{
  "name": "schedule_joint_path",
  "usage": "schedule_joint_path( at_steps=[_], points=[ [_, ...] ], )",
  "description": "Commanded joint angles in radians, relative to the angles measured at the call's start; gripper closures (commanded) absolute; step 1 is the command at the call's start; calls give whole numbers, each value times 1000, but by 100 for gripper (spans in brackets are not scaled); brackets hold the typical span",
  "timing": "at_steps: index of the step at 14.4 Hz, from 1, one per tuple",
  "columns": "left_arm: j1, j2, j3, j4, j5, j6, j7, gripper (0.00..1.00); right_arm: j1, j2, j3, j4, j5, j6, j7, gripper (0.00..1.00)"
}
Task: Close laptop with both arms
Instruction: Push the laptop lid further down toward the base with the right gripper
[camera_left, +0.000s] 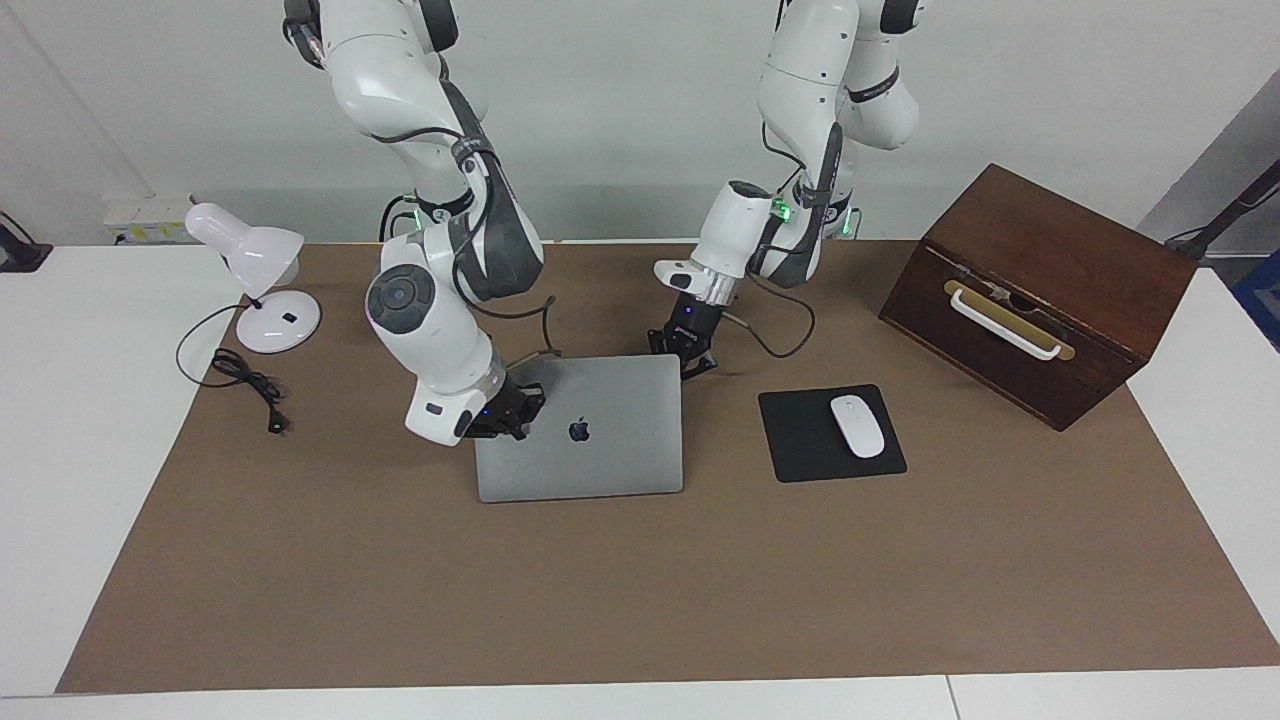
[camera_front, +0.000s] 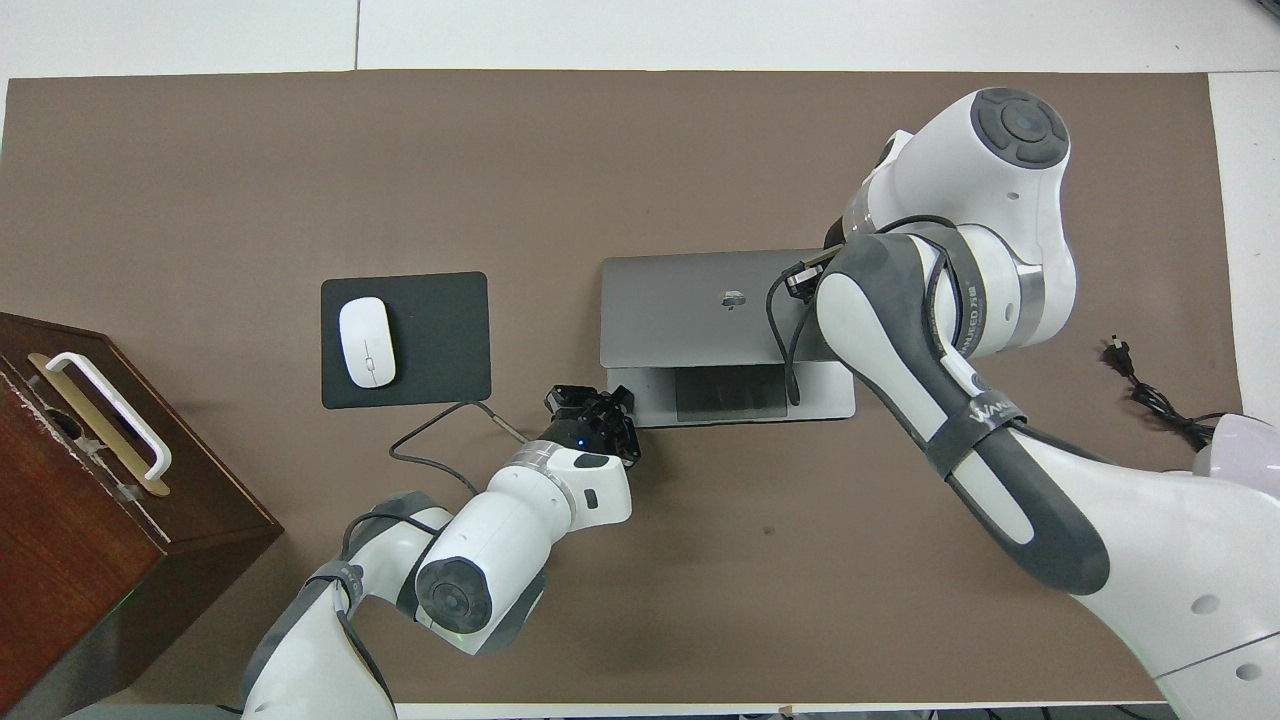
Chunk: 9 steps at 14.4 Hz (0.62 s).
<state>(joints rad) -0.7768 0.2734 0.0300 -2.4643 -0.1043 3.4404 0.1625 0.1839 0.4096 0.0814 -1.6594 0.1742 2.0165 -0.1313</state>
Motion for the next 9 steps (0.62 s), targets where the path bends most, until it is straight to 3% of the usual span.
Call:
schedule_joint_path(
  at_steps=[1, 9],
  points=[
    [-38, 29, 11, -24, -11, 13, 11, 100, -4, -38, 8, -68, 21, 31, 22, 100],
    [-38, 33, 11, -24, -11, 20, 11, 100, -3, -48, 8, -114, 21, 77, 24, 100]
  ],
)
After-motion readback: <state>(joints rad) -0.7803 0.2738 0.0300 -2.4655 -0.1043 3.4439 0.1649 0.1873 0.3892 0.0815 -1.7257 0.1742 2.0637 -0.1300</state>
